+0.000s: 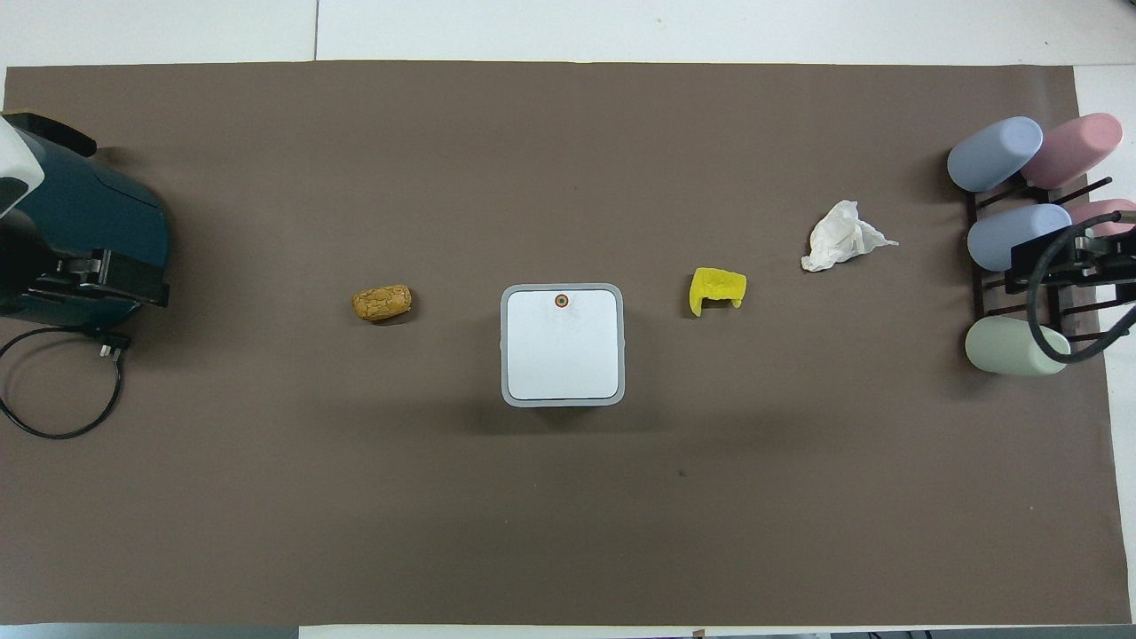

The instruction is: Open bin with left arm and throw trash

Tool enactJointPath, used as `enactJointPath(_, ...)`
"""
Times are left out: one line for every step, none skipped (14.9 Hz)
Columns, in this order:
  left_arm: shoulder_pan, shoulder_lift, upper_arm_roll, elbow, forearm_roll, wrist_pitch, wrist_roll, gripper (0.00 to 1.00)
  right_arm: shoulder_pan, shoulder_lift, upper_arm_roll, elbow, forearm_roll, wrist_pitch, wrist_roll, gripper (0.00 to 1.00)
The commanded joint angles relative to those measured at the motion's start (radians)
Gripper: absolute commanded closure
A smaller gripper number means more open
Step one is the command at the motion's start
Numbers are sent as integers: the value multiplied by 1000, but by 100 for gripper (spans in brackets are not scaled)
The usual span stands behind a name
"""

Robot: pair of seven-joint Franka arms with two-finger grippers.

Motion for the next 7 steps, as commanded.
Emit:
enactJointPath(-59, -13, -5, -36, 12, 79, -98, 90, -8, -23, 6, -26, 1, -1, -21, 0)
enactJointPath(-102, 0, -5, -36, 10, 105, -159, 100, -8, -23, 6, -26, 2, -4, -23, 0)
enactJointPath(-150, 36, -5, -31, 0, 147, -224, 100, -10, -23, 8, -26, 2, -7, -24, 0)
enactJointPath(-199, 67, -5, -25, -10, 190, -282, 100, -10, -23, 6, -24, 1, -10, -24, 0)
enactJointPath(-242, 96, -5, -20, -17, 231, -328, 100, -14, -23, 8, -26, 2, -10, -27, 0)
enactJointPath(-278, 139, -5, -8, -26, 260, -376, 100, -13, -26, 8, -41, 2, 5, -29, 0)
enactJointPath(-326, 199, -5, 12, -36, 297, -428, 100, -11, -40, 8, -83, 4, 67, -30, 0)
